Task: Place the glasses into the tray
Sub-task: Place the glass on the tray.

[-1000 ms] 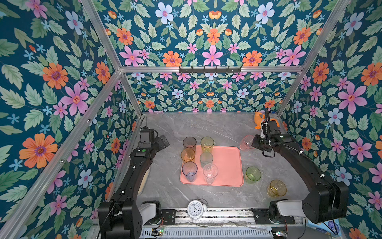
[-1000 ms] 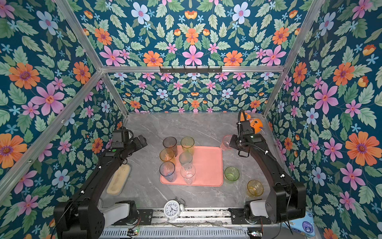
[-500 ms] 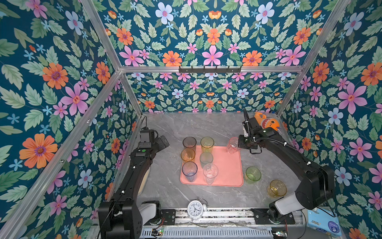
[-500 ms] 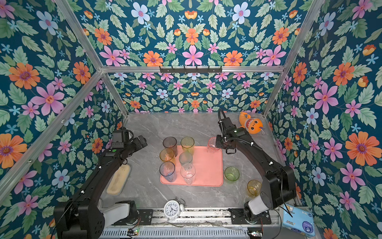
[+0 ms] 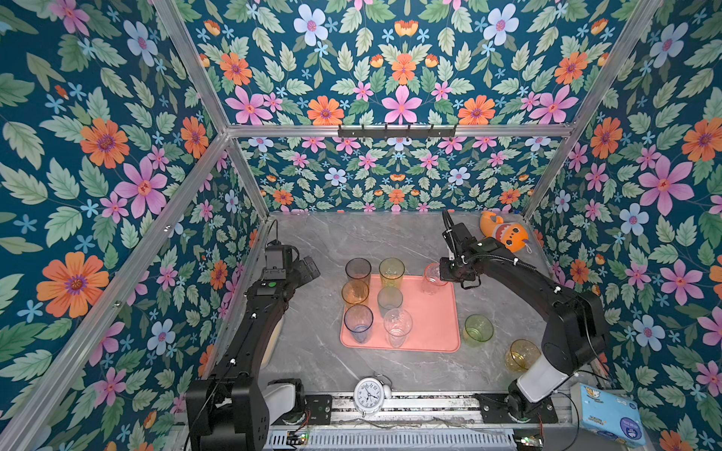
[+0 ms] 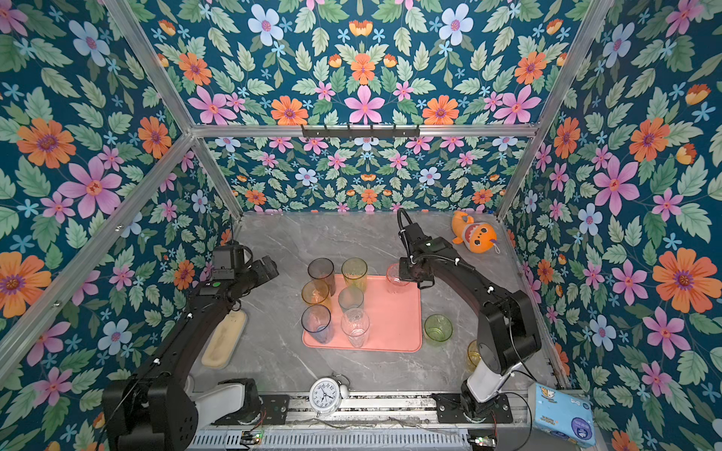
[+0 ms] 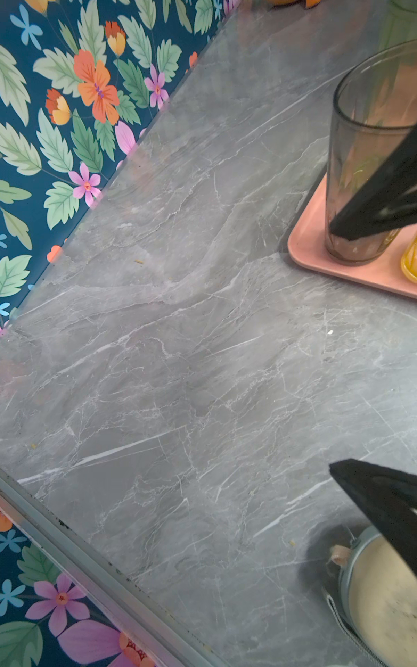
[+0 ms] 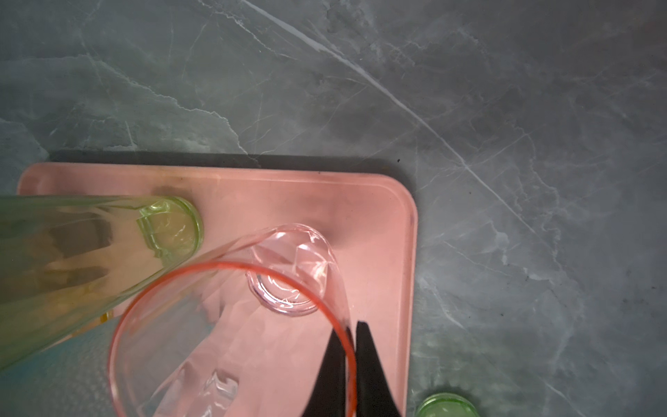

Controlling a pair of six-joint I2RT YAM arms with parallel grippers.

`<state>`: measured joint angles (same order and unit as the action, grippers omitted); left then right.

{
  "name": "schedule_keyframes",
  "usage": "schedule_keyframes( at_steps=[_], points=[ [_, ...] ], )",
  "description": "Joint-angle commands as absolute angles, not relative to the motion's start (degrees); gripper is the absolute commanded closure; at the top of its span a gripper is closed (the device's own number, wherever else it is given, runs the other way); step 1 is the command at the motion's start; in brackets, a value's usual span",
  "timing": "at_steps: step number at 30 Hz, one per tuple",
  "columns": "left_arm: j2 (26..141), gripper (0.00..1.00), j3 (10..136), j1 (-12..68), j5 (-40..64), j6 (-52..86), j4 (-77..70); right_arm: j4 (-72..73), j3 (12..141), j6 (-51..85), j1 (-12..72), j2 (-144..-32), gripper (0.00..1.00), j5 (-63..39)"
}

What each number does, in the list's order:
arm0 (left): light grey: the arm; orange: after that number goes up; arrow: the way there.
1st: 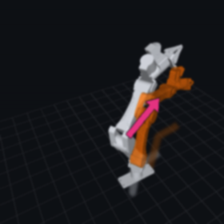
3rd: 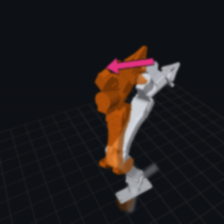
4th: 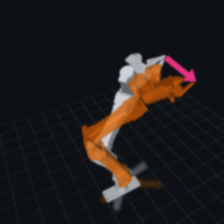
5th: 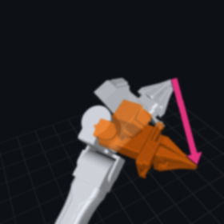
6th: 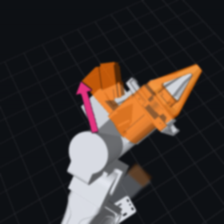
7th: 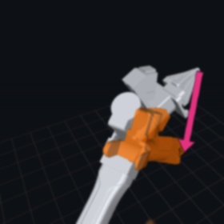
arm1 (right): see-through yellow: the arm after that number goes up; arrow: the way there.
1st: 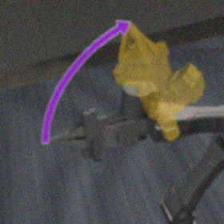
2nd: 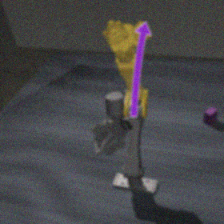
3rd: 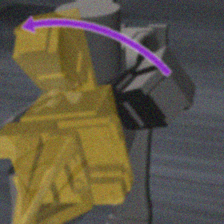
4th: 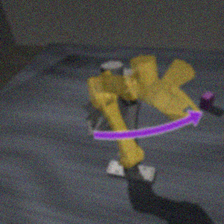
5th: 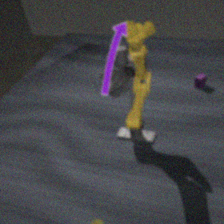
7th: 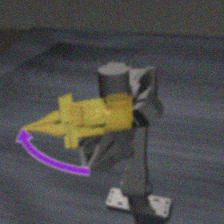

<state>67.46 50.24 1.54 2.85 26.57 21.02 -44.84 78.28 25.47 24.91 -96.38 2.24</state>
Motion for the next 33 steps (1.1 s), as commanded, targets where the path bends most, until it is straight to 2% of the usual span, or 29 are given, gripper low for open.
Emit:
schedule_keyframes(
  at_steps=[1, 28, 33],
  points=[
    [67.6, 0.02, 50.1, 1.5, 2.3, 25.9, 20.7, -45.0, 78.7, 25.0, 25.0, -97.9, 1.00, 3.0],
    [67.5, 0.03, 49.9, 1.4, 2.5, 25.8, 20.8, -47.2, 81.5, 24.9, 28.0, -103.6, 1.00, 8.7],
    [67.5, 0.03, 50.1, 1.4, 2.5, 25.7, 20.7, -47.9, 82.4, 24.9, 28.3, -104.2, 0.83, 9.6]
  ],
)
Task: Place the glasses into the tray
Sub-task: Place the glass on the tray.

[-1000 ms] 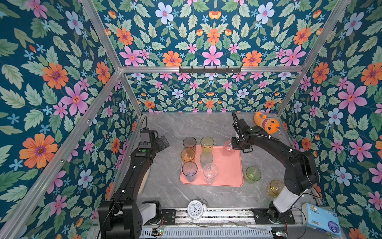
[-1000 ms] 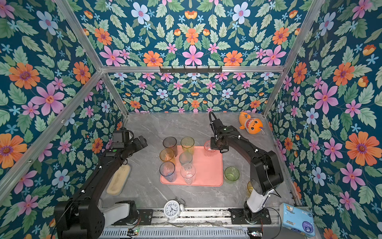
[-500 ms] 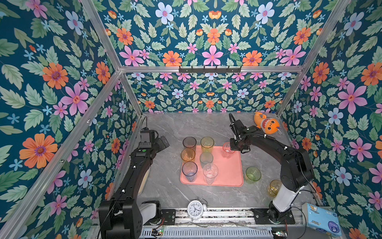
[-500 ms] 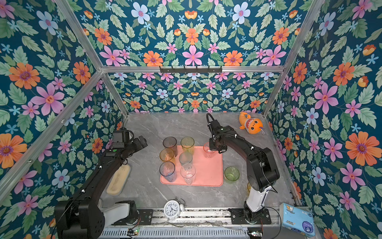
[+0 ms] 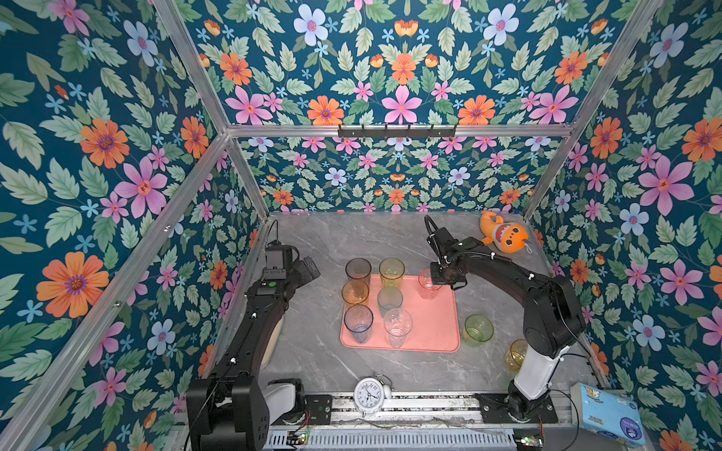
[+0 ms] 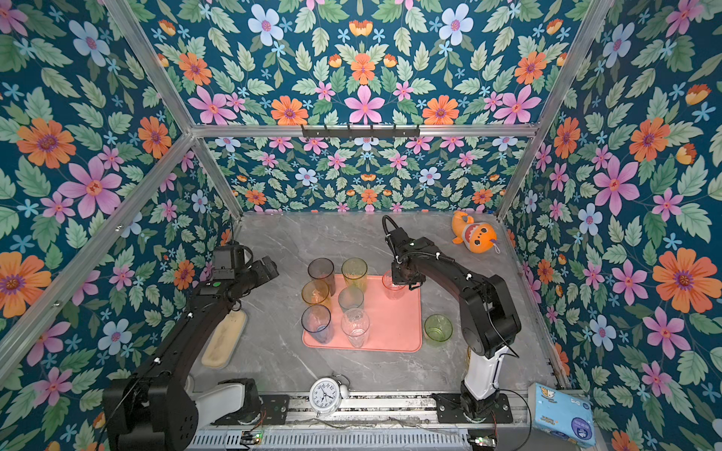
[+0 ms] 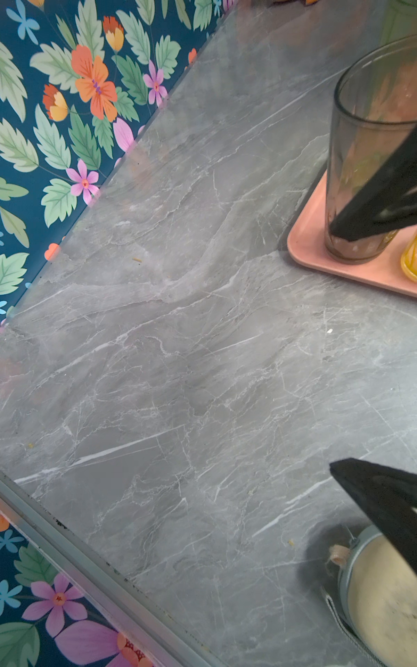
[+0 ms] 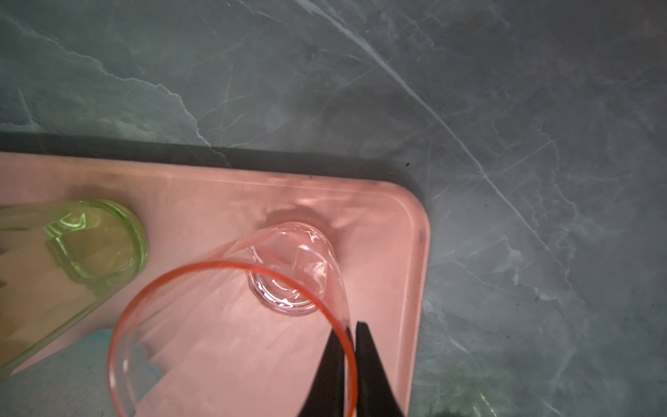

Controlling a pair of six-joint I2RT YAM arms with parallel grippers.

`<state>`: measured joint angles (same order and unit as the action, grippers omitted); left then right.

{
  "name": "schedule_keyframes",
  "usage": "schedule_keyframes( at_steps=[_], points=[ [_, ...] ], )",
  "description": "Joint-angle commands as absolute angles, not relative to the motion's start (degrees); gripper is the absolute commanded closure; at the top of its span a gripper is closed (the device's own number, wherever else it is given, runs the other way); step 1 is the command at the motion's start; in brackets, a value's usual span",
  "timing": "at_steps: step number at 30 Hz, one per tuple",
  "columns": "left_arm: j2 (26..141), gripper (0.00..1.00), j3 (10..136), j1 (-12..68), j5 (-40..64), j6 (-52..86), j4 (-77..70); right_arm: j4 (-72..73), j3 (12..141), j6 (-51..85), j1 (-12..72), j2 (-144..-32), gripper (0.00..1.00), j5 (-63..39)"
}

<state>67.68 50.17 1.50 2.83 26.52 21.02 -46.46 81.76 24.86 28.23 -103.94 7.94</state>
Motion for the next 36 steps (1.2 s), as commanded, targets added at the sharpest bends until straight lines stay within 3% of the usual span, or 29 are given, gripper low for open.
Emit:
schedule_keyframes(
  at_steps=[1, 15, 23, 36],
  points=[
    [67.5, 0.03, 50.0, 1.5, 2.5, 25.7, 20.8, -48.0, 82.6, 24.8, 28.4, -104.3, 0.81, 9.8],
    [67.7, 0.03, 50.2, 1.4, 2.8, 25.4, 20.7, -53.1, 87.4, 22.7, 28.5, -101.4, 0.66, 11.0],
    [67.8, 0.03, 50.3, 1.4, 2.6, 25.4, 20.7, -56.5, 88.1, 21.8, 28.5, -92.3, 0.62, 13.0],
    [68.7, 0.04, 49.5, 1.5, 2.7, 26.6, 17.6, -52.7, 70.4, 23.9, 25.6, -72.4, 0.50, 10.5]
  ],
)
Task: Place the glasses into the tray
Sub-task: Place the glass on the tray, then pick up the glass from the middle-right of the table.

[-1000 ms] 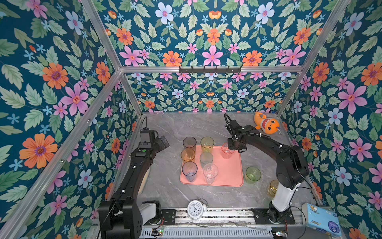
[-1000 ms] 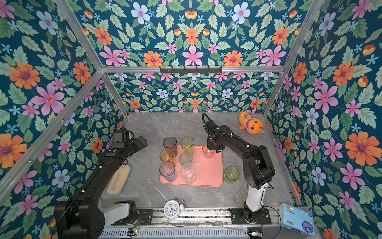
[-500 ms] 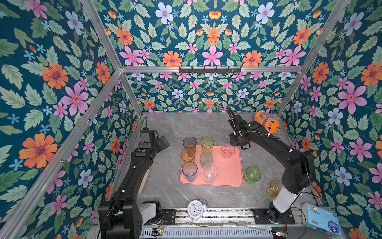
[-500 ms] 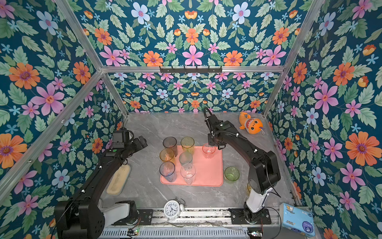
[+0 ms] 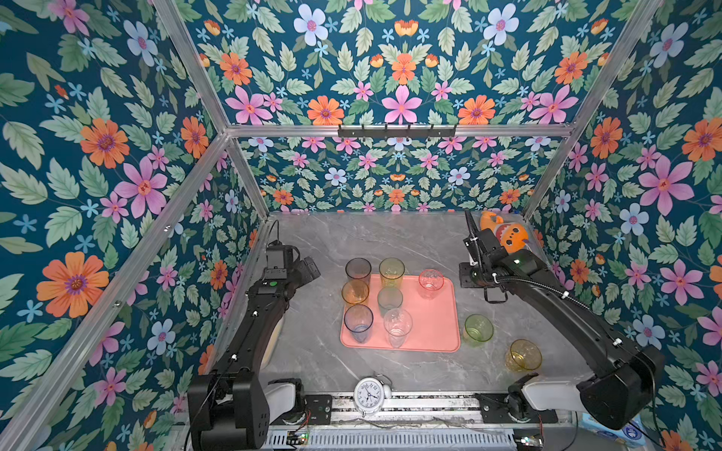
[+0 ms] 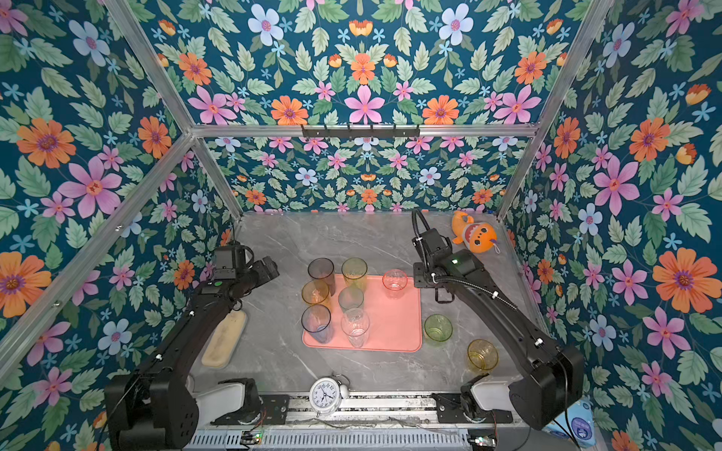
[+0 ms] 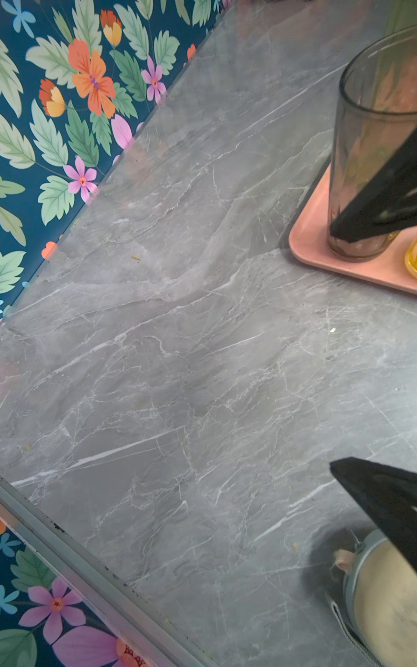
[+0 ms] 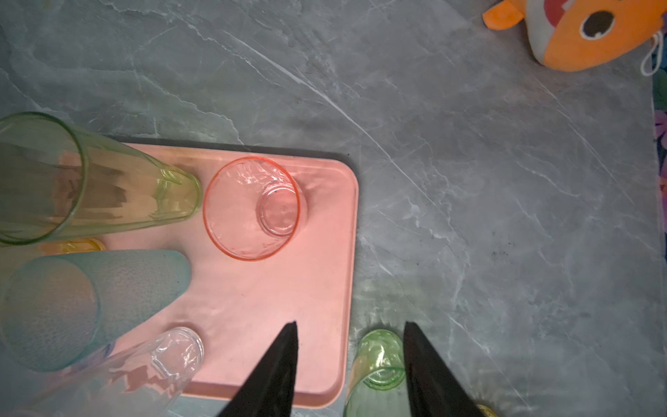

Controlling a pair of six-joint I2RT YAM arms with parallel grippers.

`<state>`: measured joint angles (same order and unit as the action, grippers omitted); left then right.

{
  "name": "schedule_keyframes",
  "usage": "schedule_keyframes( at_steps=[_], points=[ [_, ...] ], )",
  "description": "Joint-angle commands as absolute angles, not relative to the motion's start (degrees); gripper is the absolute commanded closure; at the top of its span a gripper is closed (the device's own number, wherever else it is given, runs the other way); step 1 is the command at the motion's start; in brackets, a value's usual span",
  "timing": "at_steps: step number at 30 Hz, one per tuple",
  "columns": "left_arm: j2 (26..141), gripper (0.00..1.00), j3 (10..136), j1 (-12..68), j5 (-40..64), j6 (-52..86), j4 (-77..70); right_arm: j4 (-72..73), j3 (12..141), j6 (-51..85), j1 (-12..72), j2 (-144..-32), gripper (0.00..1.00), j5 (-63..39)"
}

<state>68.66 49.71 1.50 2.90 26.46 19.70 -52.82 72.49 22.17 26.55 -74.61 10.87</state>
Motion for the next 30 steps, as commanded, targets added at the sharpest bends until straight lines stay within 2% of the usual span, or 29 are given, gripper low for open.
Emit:
schedule_keyframes(
  at_steps=[1, 5, 9, 16, 22, 30],
  points=[
    [68.8, 0.04, 49.5, 1.4, 2.7, 26.6, 17.2, -52.9, 69.3, 24.4, 25.2, -71.3, 0.49, 9.3],
    [69.5, 0.04, 49.5, 1.4, 2.5, 27.0, 15.9, -53.9, 64.4, 27.4, 21.9, -66.9, 0.44, 3.5],
    [70.2, 0.03, 49.7, 1.5, 2.0, 27.3, 15.2, -57.5, 61.7, 28.2, 19.6, -65.8, 0.45, -3.7],
    [70.2, 0.03, 49.2, 1.4, 1.3, 27.4, 14.9, -63.8, 59.0, 31.0, 19.3, -65.3, 0.44, -1.0],
    [70.3, 0.03, 49.0, 1.3, 1.4, 27.4, 14.7, -64.8, 55.1, 35.3, 18.3, -64.9, 0.40, 1.7],
    [70.5, 0.02, 48.7, 1.2, 0.8, 27.1, 14.8, -59.0, 49.7, 38.3, 14.4, -60.1, 0.38, 1.3]
  ],
)
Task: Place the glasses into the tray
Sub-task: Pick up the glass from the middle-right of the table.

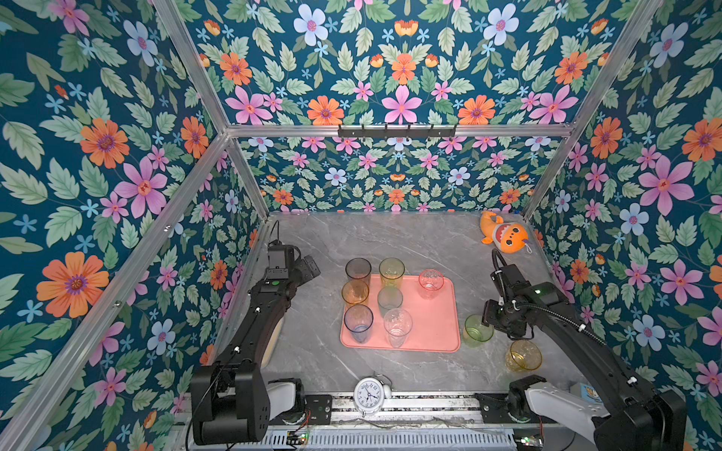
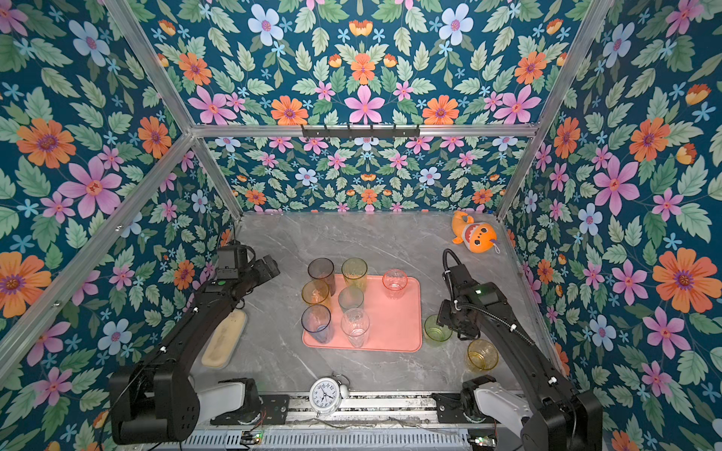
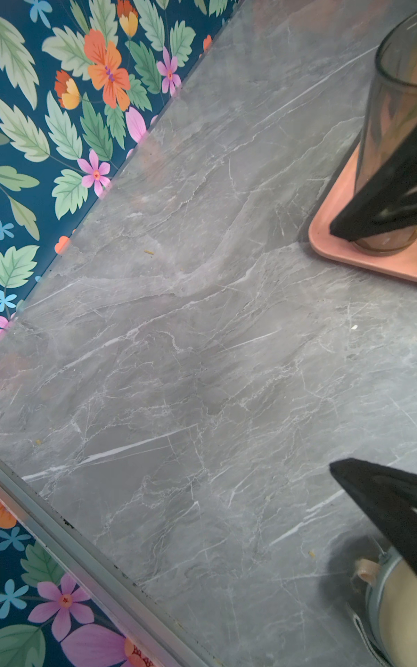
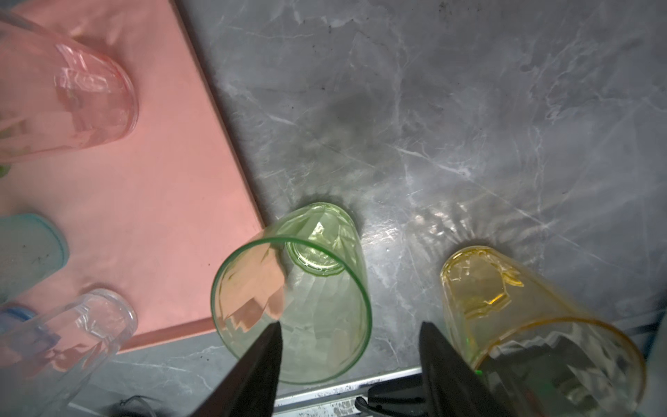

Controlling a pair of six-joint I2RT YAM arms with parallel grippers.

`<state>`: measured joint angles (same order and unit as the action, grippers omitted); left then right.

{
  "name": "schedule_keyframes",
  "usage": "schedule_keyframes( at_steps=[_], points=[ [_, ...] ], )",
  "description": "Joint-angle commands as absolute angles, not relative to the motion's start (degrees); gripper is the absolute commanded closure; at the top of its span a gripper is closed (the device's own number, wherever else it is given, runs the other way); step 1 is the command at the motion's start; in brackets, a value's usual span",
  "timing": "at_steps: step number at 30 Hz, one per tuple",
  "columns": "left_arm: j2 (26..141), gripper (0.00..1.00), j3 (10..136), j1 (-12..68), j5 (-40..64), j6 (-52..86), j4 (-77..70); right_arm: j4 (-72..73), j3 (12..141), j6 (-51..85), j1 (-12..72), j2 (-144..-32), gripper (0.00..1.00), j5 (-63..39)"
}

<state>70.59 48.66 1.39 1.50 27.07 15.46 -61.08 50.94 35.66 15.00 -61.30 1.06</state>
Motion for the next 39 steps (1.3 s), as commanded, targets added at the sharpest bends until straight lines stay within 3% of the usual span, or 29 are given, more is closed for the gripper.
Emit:
schedule_keyframes(
  at_steps=[1, 5, 21, 39],
  points=[
    [70.5, 0.03, 48.7, 1.2, 0.7, 27.1, 14.8, -58.0, 49.0, 38.8, 14.3, -59.5, 0.38, 1.3],
    [70.5, 0.03, 48.9, 1.0, 0.8, 26.9, 15.0, -56.3, 46.6, 41.2, 14.2, -57.8, 0.38, 2.9],
    [70.6, 0.03, 48.7, 0.9, 1.4, 27.0, 15.1, -50.2, 40.3, 45.4, 14.1, -57.6, 0.57, 0.0],
    [70.5, 0.03, 48.3, 0.9, 2.5, 26.9, 15.2, -45.0, 38.1, 44.0, 14.1, -59.8, 0.95, -1.2]
  ],
)
